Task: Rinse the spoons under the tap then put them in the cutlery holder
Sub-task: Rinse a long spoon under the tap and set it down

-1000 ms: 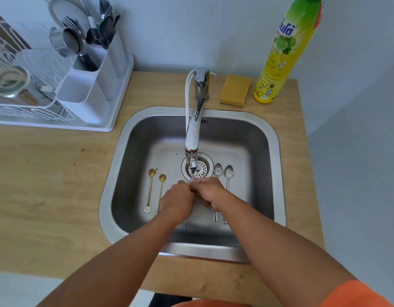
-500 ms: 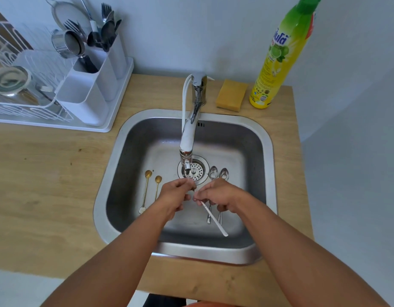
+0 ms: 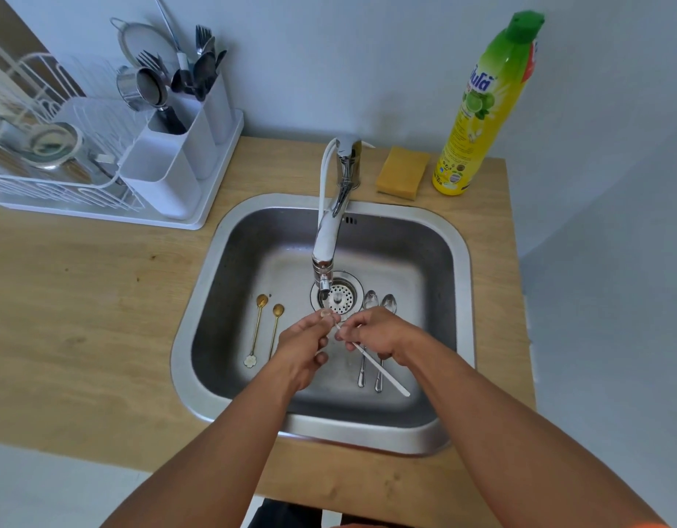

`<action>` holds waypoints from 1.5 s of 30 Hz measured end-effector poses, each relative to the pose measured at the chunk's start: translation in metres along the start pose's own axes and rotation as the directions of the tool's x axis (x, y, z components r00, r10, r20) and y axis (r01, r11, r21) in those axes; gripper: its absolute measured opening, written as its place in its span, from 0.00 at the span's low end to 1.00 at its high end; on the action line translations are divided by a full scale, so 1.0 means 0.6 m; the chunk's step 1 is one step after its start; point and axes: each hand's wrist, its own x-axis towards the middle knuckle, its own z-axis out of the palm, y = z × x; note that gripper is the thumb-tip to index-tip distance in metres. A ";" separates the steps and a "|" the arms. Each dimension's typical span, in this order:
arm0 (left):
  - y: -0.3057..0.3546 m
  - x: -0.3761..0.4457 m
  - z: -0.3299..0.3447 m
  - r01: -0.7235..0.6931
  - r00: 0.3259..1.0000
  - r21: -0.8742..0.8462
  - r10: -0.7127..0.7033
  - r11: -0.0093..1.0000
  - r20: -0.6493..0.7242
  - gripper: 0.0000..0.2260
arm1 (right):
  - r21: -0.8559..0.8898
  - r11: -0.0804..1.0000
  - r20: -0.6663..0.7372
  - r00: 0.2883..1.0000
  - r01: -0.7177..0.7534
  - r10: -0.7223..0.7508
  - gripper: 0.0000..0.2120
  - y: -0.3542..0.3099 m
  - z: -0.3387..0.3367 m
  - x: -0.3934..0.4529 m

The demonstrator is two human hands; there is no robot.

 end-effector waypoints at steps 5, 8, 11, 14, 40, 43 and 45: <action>0.012 -0.004 0.004 -0.039 0.985 0.032 0.044 0.999 -0.169 0.10 | -0.046 0.993 -0.055 0.993 0.104 -0.107 0.06 -0.005 0.002 -0.001; 0.009 -0.004 0.004 -0.068 0.978 0.046 0.076 0.997 -0.193 0.08 | -0.087 0.988 -0.053 0.990 0.130 -0.134 0.05 -0.005 -0.001 0.001; 0.005 -0.008 0.008 -0.071 0.989 0.056 0.077 0.996 -0.124 0.05 | -0.123 0.984 -0.060 0.988 0.132 -0.141 0.06 -0.007 -0.006 0.004; 0.004 -0.012 0.012 -0.081 0.987 0.098 0.094 0.992 -0.131 0.05 | -0.182 0.972 -0.054 0.986 0.147 -0.159 0.07 -0.009 -0.007 0.008; 0.060 -0.028 0.019 -0.171 0.970 0.330 0.218 0.928 -0.110 0.16 | 0.159 0.949 -0.084 0.961 0.273 -0.262 0.03 0.003 0.031 0.010; 0.061 -0.031 0.024 -0.150 0.973 0.314 0.197 0.937 -0.122 0.16 | 0.149 0.957 -0.069 0.968 0.248 -0.240 0.03 0.006 0.024 0.015; 0.057 -0.034 0.023 -0.155 0.974 0.303 0.196 0.940 -0.109 0.14 | 0.167 0.954 -0.060 0.968 0.250 -0.243 0.04 0.008 0.023 0.016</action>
